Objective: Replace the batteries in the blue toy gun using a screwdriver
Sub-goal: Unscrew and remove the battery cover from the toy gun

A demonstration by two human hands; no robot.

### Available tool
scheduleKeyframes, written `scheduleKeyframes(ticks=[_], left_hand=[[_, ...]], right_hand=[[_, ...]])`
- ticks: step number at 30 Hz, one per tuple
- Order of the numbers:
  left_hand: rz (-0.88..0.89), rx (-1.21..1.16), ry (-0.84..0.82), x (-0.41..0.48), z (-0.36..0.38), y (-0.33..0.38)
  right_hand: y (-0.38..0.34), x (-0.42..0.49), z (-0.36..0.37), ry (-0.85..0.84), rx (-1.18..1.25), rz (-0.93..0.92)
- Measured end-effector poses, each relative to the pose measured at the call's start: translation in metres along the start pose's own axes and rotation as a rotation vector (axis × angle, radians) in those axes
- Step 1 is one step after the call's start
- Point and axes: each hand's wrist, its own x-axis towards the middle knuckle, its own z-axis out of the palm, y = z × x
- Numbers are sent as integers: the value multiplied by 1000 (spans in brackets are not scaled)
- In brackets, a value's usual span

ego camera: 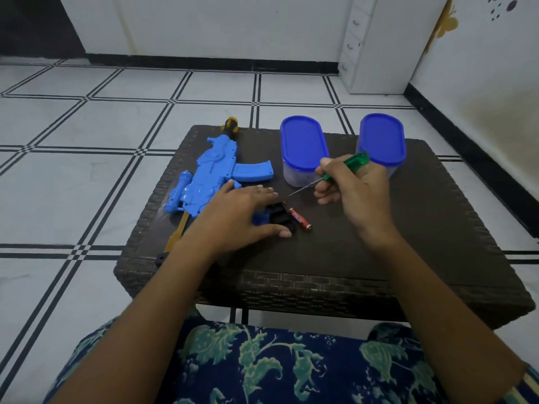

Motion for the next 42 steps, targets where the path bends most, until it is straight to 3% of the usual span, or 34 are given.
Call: scheduleKeyframes(ticks=[4,8,12,18,24,33,42], left_hand=[[-54,-45,-51,-18,-7,-22],[-1,-26,-74,-24,-2,-33],[10,-38,-64,-24,1,-38],[3,-46,-82,-23,2,-39],[27,-76,-74,-22,5,-41],[-1,-78,-91,-20,5,-40],[-32,8,-129,-23,3,-32]], right_hand=[[-2,-4,24,-113,-76,26],[0,-8,47,-210,-214,-20],[1,-10,56,-257,-364,-133],[-1,-11,59,-290,-415,-146],[-3,-21,66,-341,-520,-334],[-1,-16,66,-272,-523,-335],[-1,-10,63,-291,-452,-179]])
